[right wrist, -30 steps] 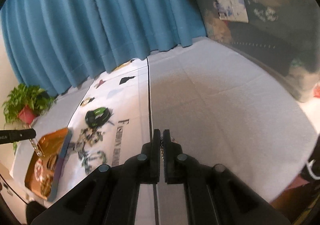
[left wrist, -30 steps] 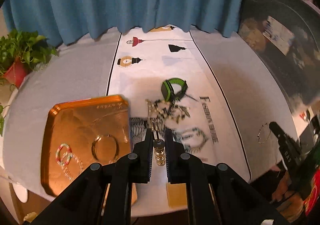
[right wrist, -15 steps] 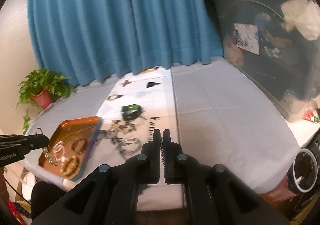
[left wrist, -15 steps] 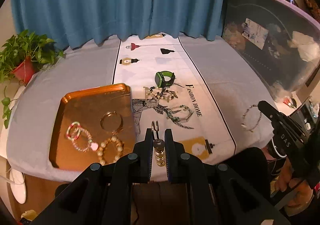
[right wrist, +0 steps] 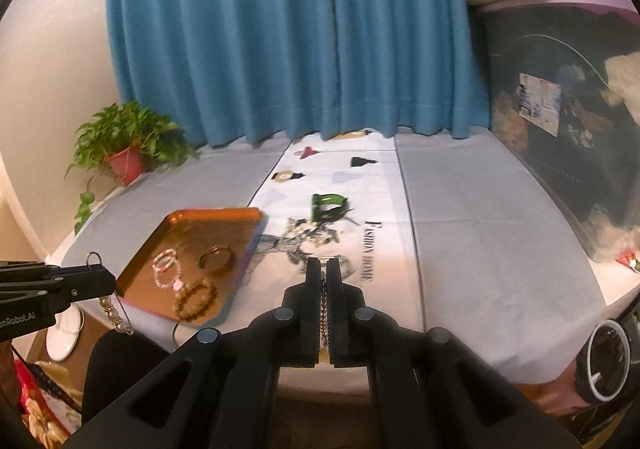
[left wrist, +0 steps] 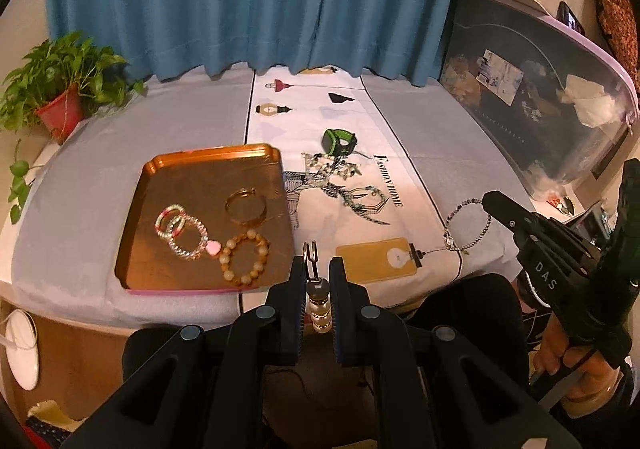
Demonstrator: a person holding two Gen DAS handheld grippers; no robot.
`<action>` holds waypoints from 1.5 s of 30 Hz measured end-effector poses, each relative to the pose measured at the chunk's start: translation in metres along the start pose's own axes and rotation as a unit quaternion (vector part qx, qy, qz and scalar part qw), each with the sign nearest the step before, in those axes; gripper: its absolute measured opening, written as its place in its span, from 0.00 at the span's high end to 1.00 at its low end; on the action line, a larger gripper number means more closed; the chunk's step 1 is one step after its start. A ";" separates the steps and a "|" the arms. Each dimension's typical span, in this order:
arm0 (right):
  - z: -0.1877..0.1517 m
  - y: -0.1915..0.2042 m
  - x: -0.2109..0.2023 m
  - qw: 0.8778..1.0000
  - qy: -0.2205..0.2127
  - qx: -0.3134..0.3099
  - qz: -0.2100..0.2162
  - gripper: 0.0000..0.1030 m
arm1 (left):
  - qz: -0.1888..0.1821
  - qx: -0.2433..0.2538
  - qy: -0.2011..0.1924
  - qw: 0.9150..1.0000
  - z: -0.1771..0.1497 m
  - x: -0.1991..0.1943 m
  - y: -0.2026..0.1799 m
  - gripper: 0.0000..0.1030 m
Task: Organize jewelry
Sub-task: 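Carry both bracelets over the copper tray and open both tools to drop them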
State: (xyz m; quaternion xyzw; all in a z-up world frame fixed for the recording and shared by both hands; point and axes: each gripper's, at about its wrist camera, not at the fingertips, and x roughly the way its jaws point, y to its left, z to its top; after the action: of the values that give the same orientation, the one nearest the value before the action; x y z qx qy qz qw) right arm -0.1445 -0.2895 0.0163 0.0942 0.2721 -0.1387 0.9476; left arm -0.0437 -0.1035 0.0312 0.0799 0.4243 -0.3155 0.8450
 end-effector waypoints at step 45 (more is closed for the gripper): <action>0.042 0.160 0.173 0.983 0.067 -0.121 0.122 0.98 | 0.037 -0.076 0.039 0.996 0.066 0.122 0.168 0.91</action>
State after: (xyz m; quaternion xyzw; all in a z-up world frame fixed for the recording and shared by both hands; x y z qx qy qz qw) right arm 0.0673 -0.1863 -0.0258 0.0207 0.3364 0.0182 0.9413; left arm 0.1557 -0.0544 -0.0434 0.0439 0.4765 -0.2474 0.8425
